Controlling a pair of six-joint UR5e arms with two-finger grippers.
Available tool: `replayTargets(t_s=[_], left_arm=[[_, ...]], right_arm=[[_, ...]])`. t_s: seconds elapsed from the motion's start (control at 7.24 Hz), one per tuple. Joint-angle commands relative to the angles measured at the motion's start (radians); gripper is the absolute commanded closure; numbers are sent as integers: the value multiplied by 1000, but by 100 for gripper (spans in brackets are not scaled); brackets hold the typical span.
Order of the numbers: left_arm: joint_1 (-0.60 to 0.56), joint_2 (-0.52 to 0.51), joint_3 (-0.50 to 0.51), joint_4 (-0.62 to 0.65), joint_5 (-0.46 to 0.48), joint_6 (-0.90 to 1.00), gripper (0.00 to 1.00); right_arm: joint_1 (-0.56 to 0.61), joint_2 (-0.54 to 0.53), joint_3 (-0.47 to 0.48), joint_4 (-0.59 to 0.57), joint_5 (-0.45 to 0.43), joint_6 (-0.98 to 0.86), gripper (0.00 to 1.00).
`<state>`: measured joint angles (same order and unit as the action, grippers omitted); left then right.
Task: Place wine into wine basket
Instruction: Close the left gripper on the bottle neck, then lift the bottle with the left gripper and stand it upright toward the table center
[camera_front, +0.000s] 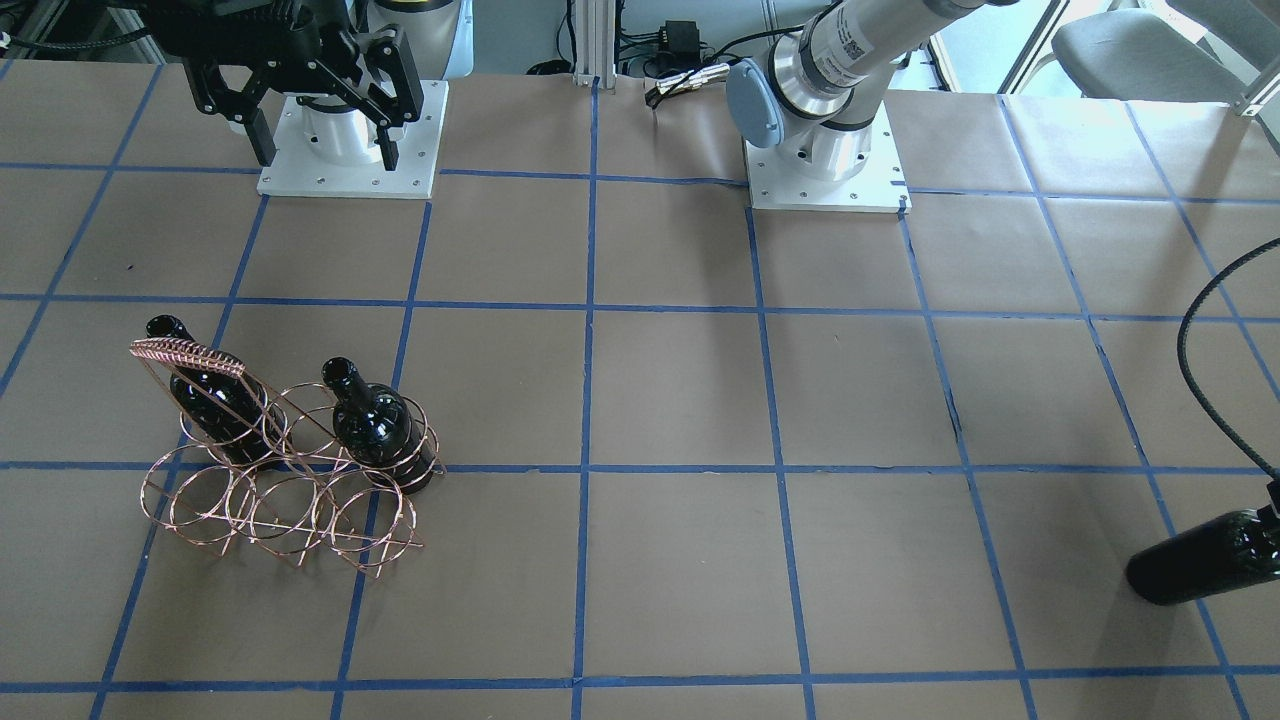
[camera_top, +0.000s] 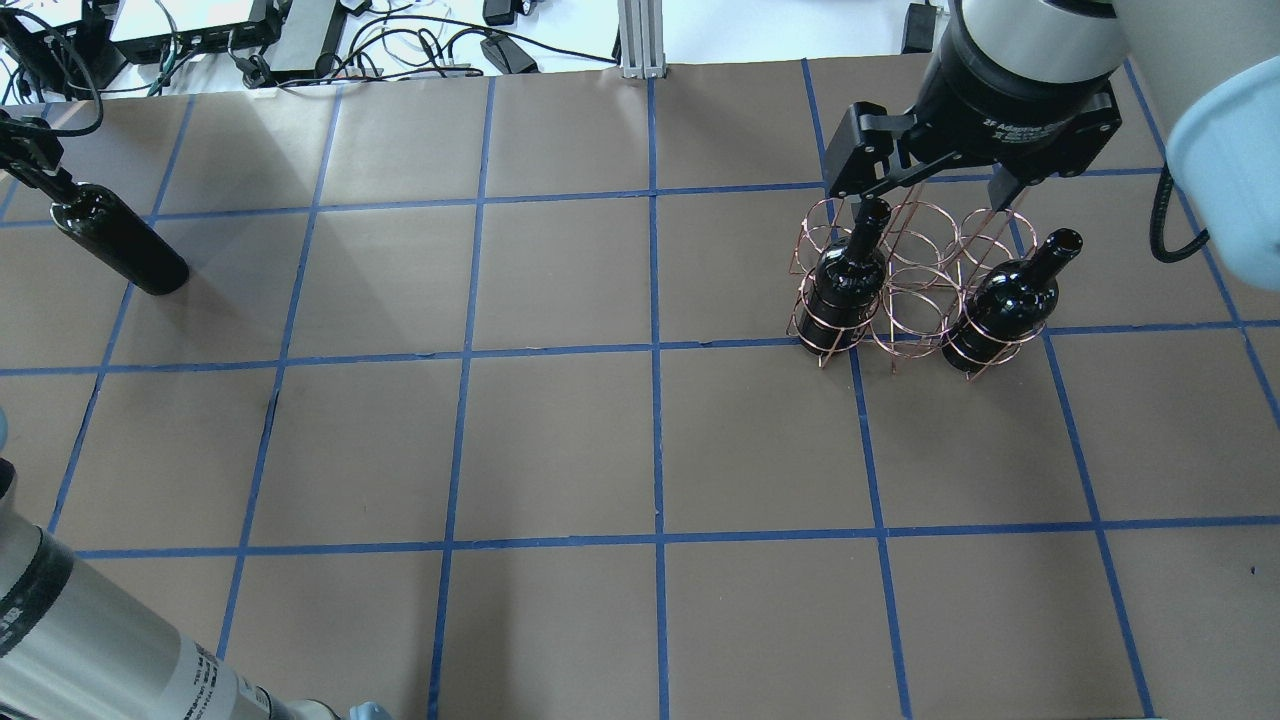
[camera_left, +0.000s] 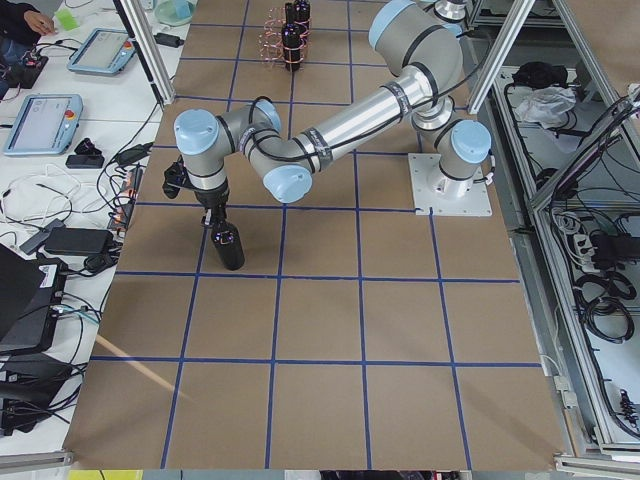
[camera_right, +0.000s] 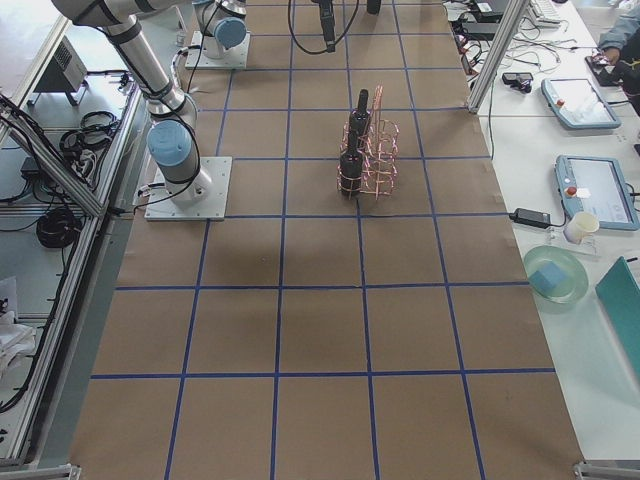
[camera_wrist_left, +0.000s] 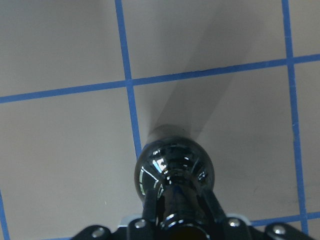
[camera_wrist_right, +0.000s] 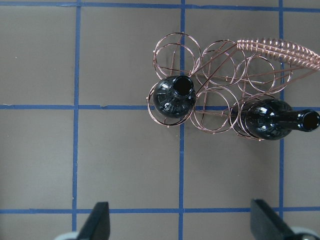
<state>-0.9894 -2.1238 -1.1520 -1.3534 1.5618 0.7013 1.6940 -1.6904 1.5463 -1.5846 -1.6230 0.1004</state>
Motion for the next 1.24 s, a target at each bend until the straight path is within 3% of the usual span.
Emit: replayTargets(t_s=[0.0, 0.41, 1.1], left_arm=[[0, 7, 0, -1, 6, 12, 100], [-84, 112, -30, -64, -8, -127, 100], [-412, 394, -302, -59, -8, -596, 100]], right_arm=[[1, 0, 0, 0, 0, -1, 1], [1, 0, 0, 0, 0, 1, 1], [1, 0, 0, 0, 0, -1, 1]])
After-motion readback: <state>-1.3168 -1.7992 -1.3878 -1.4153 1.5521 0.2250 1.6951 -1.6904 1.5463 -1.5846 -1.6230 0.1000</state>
